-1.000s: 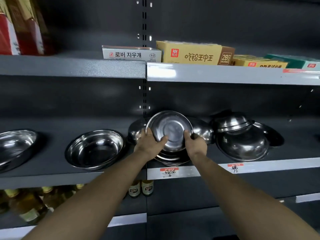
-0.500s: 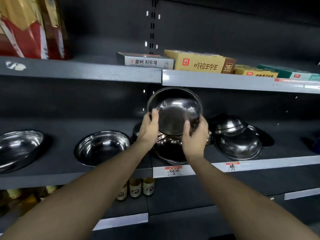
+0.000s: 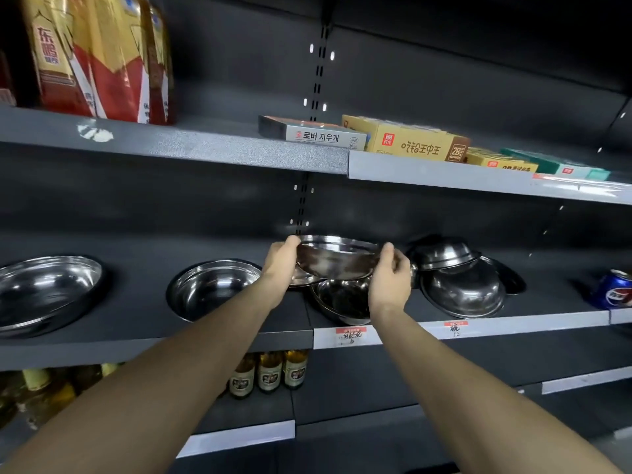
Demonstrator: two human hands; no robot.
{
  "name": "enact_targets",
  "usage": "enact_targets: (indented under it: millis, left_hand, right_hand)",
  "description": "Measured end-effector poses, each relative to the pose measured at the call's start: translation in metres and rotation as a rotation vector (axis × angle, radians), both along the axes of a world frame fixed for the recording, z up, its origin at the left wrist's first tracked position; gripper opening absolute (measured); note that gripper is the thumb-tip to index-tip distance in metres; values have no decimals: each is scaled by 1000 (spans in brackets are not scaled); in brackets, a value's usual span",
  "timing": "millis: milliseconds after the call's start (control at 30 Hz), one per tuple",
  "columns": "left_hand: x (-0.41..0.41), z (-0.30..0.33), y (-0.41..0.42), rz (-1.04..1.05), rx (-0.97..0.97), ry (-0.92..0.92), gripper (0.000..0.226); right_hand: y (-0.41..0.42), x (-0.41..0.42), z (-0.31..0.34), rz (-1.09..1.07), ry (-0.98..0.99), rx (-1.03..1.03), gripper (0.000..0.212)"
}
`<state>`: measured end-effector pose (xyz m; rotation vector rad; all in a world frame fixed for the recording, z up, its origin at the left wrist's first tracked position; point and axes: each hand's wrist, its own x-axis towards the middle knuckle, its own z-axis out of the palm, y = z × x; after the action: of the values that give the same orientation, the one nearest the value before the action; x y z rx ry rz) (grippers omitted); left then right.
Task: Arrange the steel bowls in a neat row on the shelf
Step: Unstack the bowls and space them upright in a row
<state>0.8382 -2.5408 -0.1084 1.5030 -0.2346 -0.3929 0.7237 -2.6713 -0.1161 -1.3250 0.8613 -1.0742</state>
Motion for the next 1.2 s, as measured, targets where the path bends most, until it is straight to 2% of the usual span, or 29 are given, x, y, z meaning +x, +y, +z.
enact_targets:
  millis: [100, 200, 267, 467, 533, 600, 700, 867, 933, 1067, 1200]
  left_hand:
    - [1, -4, 8, 0, 46, -13, 18]
    - [3, -8, 16, -34, 110, -49, 43]
    - [6, -12, 22, -29, 162, -91, 47]
    - [12, -15, 41, 5, 284, -172, 24]
    - [16, -14, 48, -16, 327, -235, 25]
    - [22, -11, 58, -35, 394, -325, 38]
    - [35, -2, 80, 12, 577, -442, 55]
    - [54, 2, 136, 20, 1128, -636, 57]
    - [59, -2, 159, 12, 1263, -644, 57]
    - [63, -7, 195, 47, 1348, -583, 59]
    - [62, -11, 224, 65, 1389, -540, 59]
  right_hand:
    - [0, -2, 1, 111, 82, 75, 52]
    - [4, -1, -2, 231, 100, 148, 61]
    - [6, 1, -4, 233, 101, 165, 56]
    - [9, 12, -8, 288, 175, 212, 53]
    - [9, 17, -8, 267, 173, 190, 55]
    - [11, 22, -6, 256, 166, 167, 58]
    - [18, 30, -1, 254, 153, 138, 61]
    - [35, 53, -2, 294, 136, 95, 56]
    - [45, 64, -7, 346, 143, 94, 50]
    - [72, 85, -18, 464, 172, 91, 32]
    - [99, 96, -30, 565, 245, 113, 33]
